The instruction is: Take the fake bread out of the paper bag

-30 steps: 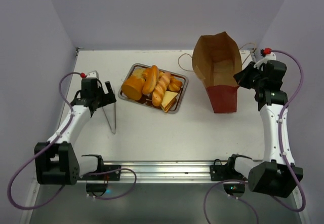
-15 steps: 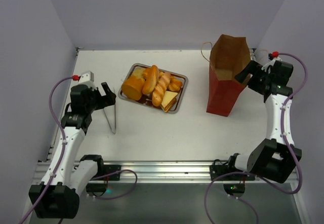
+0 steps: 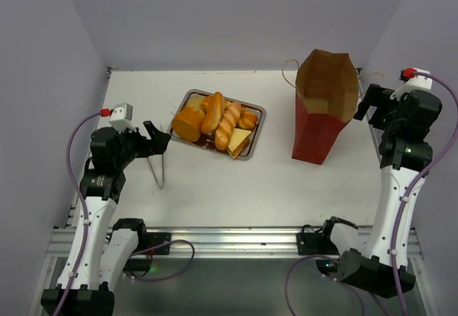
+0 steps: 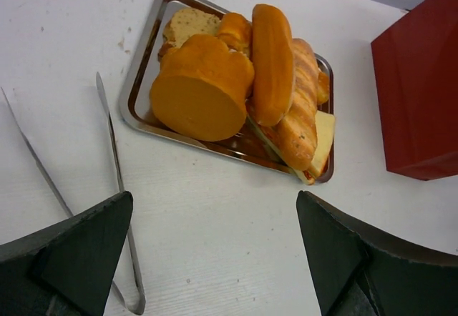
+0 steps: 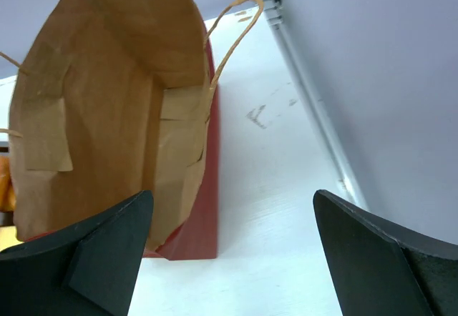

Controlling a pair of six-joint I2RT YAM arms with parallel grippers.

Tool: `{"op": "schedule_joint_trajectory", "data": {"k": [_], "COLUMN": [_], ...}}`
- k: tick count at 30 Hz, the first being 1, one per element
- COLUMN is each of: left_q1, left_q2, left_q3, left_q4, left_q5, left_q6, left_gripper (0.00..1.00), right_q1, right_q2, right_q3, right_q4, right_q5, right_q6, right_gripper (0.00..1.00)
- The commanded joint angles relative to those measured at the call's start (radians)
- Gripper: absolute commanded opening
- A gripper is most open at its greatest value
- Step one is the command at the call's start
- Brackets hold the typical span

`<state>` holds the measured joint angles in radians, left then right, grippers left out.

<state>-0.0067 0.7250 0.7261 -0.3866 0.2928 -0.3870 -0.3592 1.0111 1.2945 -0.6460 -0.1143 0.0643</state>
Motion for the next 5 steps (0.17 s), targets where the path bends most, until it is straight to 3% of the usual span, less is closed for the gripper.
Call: {"op": "schedule_joint_trajectory", "data": {"k": [1,5], "left_q1": [0.007,0.007], "left_q2": [-0.032,-0.056], "left_q3": [0.033,0.041], "left_q4": [-0.026,-0.049], "left_q5": [0.065,0.066], "left_q6": [-0.016,0.010], "left_gripper": [1.00,1.00], "right_q1": [-0.001,0.000], "right_q2": [-0.040,-0.101], "right_q3": [0.032,-0.033], "right_q4": [-0.063,-0.021], "right_q5": [0.082,0.071], "right_q6": [-0.099,-0.149], "right_gripper": [0.99,0.99]}}
